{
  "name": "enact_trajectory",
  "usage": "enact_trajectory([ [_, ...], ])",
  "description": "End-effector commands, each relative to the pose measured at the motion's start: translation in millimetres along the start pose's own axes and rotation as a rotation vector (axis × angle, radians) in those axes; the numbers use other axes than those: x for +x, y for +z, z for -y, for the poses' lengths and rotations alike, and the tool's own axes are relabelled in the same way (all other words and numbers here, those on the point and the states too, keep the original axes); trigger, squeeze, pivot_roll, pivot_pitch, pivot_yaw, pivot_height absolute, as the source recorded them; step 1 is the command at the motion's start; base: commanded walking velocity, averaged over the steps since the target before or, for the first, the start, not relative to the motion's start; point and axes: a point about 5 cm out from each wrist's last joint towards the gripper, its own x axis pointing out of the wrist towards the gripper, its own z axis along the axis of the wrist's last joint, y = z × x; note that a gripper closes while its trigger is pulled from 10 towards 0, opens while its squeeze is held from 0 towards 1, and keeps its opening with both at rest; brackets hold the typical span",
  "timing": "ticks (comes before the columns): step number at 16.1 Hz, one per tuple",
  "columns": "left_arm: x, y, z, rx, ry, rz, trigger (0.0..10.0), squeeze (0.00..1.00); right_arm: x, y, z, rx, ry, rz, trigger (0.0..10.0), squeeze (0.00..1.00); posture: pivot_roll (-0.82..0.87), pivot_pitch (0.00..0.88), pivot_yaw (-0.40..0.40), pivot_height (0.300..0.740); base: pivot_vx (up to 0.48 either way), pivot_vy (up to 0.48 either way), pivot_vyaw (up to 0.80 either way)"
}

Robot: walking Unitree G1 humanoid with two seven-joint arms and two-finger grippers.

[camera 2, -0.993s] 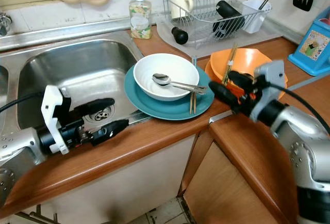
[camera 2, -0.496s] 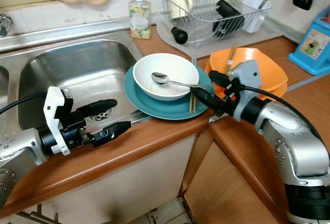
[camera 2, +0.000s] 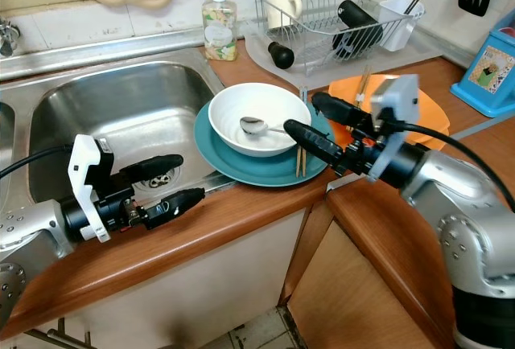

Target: Kitchen organization

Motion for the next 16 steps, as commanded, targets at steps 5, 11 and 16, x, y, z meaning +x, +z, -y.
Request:
enact_trajectory([
  [5, 1.1, 2.9, 5.2, 0.006, -0.021, 0.009, 10.0, 0.00, -18.7, 20.2, 6.7, 0.085, -0.051, 0.146, 10.0, 0.00, -0.11, 0.000, 0.018, 0.740, 0.000, 0.000, 0.00],
  [11, 4.5, 1.4, 7.9, -0.005, -0.042, 0.006, 10.0, 0.00, -15.3, -19.7, 23.1, 0.118, -0.177, -0.053, 3.8, 0.00, -0.10, 0.000, 0.017, 0.740, 0.000, 0.000, 0.00],
  [16, 5.8, -0.3, 9.8, -0.016, -0.055, 0.004, 10.0, 0.00, -8.5, -37.2, 18.8, 0.180, -0.139, -0.088, 0.0, 0.00, -0.11, 0.000, 0.020, 0.740, 0.000, 0.000, 0.00],
])
